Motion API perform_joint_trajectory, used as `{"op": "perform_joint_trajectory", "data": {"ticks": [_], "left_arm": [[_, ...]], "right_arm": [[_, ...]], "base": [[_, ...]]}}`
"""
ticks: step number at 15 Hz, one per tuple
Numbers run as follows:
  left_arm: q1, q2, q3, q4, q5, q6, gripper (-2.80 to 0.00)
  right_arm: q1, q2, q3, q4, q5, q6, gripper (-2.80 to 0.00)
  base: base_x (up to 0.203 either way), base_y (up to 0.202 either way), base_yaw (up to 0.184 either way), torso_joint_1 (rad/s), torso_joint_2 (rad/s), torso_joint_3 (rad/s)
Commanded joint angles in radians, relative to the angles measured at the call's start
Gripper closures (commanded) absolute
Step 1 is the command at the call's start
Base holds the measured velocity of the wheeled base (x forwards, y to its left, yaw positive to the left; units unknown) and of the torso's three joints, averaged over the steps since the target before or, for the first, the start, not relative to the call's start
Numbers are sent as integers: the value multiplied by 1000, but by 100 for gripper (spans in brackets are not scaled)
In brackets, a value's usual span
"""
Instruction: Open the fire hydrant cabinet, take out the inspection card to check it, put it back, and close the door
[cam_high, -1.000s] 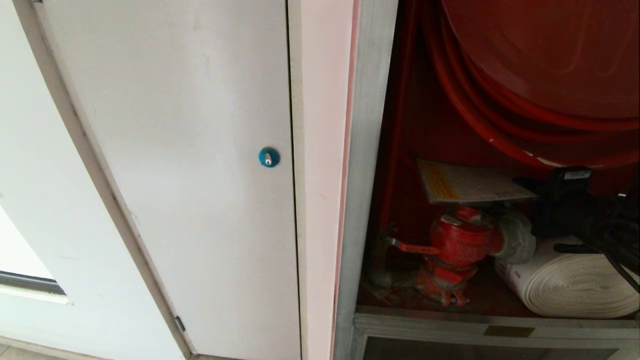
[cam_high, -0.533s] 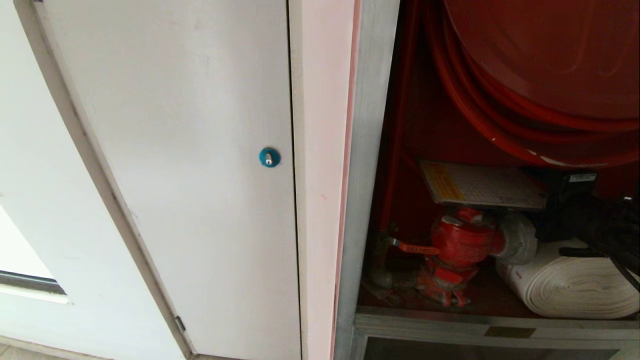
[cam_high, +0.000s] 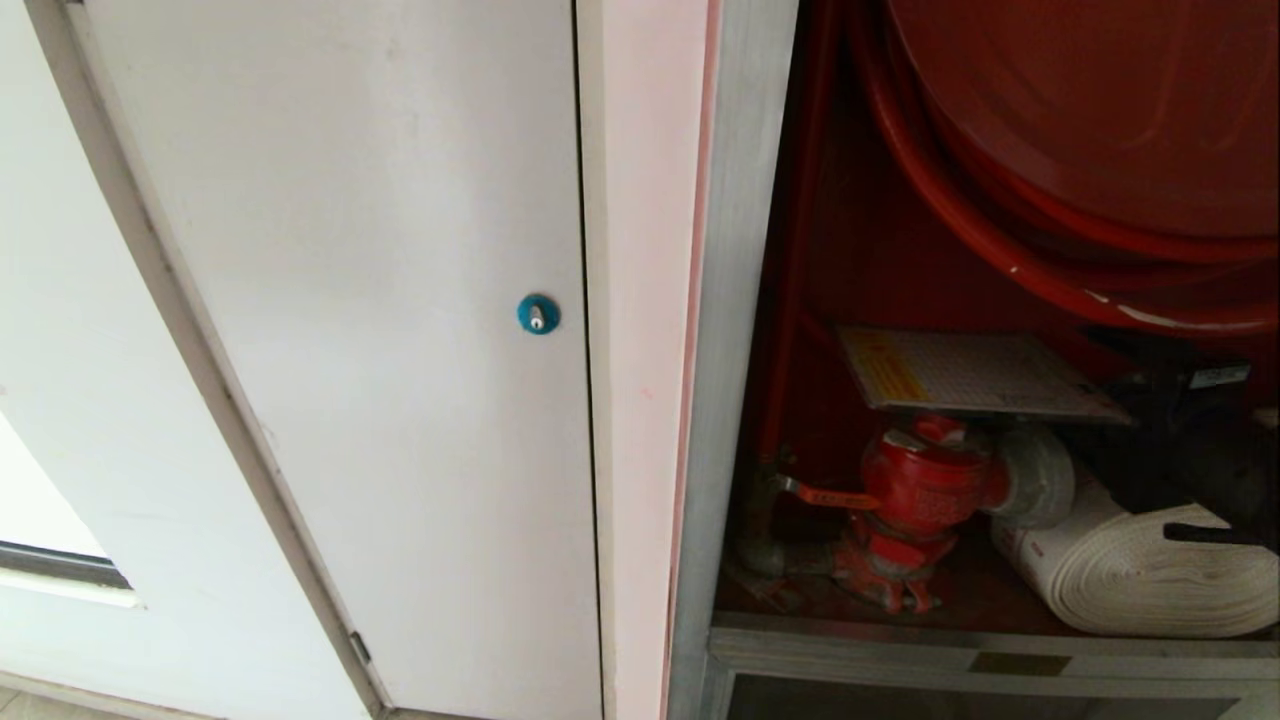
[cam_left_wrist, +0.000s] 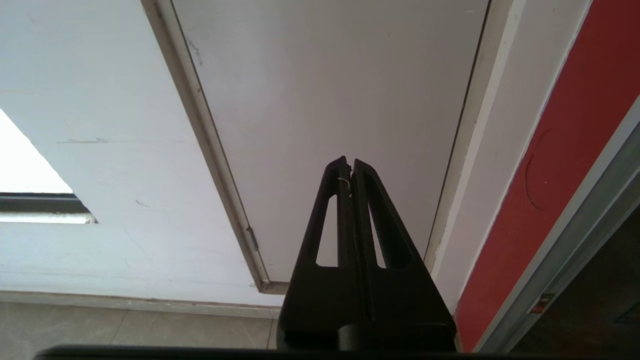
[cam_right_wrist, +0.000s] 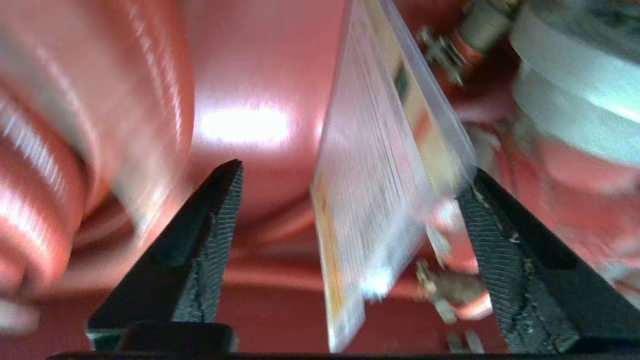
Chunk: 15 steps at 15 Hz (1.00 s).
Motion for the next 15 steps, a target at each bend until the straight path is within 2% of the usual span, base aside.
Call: {"op": "perform_joint_trajectory", "data": {"ticks": [1, 6, 9, 12, 14, 15], "left_arm": [[-1, 1, 0, 0, 0, 0, 0], [-1, 1, 0, -2, 0, 0, 0], [-1, 1, 0, -2, 0, 0, 0], [1, 1, 2, -3, 0, -1, 0], [-1, 1, 2, -3, -2, -1, 0], [0, 0, 2, -3, -2, -2, 0]], "right_arm": [[8, -66, 45, -2, 2, 1, -280], [13, -212, 136, 2, 5, -20, -280], [22, -398, 214, 35, 46, -112, -280], [26, -631, 279, 56, 230, -275, -280], [27, -730, 297, 71, 377, -430, -280], [27, -766, 304, 77, 413, -480, -193]], "base": [[0, 0, 0, 0, 0, 0], [0, 0, 0, 0, 0, 0], [0, 0, 0, 0, 0, 0], [0, 0, 0, 0, 0, 0], [0, 0, 0, 0, 0, 0], [0, 0, 0, 0, 0, 0]]}}
